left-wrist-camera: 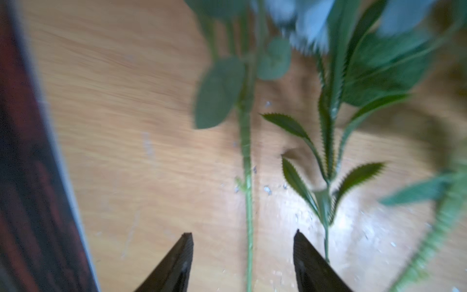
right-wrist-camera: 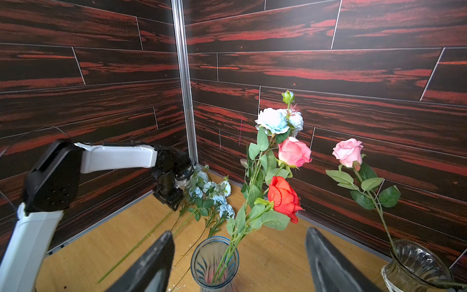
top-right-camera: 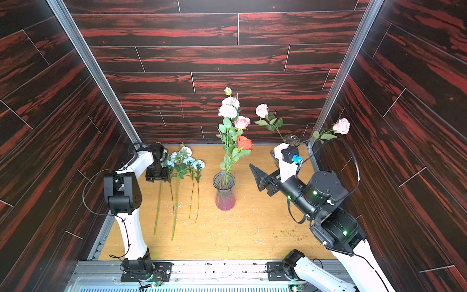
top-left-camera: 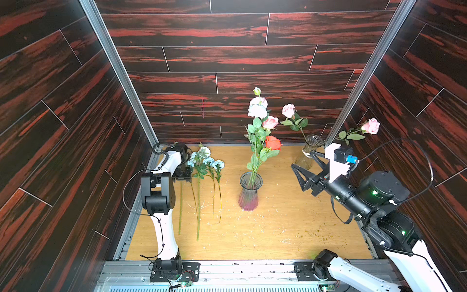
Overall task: Pick out blue flowers from the vase
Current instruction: Place the flower at the center of the board, then pick up the flower from the vase.
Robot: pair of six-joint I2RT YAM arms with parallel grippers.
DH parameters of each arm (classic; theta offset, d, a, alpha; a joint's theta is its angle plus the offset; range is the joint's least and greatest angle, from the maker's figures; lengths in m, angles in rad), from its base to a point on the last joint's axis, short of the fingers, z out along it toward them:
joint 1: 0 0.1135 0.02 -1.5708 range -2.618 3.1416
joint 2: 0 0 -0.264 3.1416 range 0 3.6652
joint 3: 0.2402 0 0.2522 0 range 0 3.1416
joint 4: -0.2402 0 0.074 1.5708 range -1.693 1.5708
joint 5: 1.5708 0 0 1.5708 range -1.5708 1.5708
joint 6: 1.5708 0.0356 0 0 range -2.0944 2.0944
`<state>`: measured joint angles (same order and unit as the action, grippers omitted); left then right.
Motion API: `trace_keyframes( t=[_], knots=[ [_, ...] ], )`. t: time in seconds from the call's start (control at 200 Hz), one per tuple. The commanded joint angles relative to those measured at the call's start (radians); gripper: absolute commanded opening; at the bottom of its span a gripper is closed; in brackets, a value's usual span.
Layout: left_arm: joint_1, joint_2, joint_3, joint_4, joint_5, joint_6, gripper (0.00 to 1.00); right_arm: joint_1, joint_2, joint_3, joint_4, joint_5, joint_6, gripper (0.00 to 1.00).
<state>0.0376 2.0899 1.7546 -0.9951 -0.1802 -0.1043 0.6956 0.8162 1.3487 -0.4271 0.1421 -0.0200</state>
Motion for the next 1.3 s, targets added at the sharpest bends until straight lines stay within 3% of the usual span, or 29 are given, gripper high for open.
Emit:
trace_keyframes(
  t=[0.0,0.11,0.286,0.476,0.706,0.887,0.997,1.293],
  knots=[
    [-0.036,-0.245,-0.035,0.029,-0.030,-0.024,0.66,0.001,0.003,-0.003,0.011,-0.010,-0.008,0.83],
    [-0.139,-0.458,-0.167,0.190,-0.028,-0.054,0.66,0.002,0.010,-0.008,0.018,-0.017,-0.016,0.83],
    [-0.384,-0.731,-0.397,0.531,-0.145,-0.075,0.70,0.001,0.044,-0.017,0.048,-0.011,-0.018,0.83],
    [-0.466,-0.904,-0.636,0.966,0.030,-0.164,0.74,0.001,0.134,-0.014,0.083,-0.020,0.006,0.78],
    [-0.510,-0.959,-0.917,1.302,0.142,-0.191,0.75,-0.001,0.283,-0.012,0.154,-0.052,0.068,0.63],
    [-0.511,-0.949,-1.124,1.527,0.111,-0.184,0.75,0.000,0.364,-0.014,0.245,-0.082,0.147,0.56],
    [-0.511,-0.912,-1.161,1.588,0.116,-0.162,0.75,0.000,0.431,0.021,0.233,-0.096,0.185,0.52],
    [-0.511,-0.864,-1.195,1.652,0.134,-0.145,0.75,-0.018,0.591,0.074,0.267,-0.086,0.269,0.28]
  ],
)
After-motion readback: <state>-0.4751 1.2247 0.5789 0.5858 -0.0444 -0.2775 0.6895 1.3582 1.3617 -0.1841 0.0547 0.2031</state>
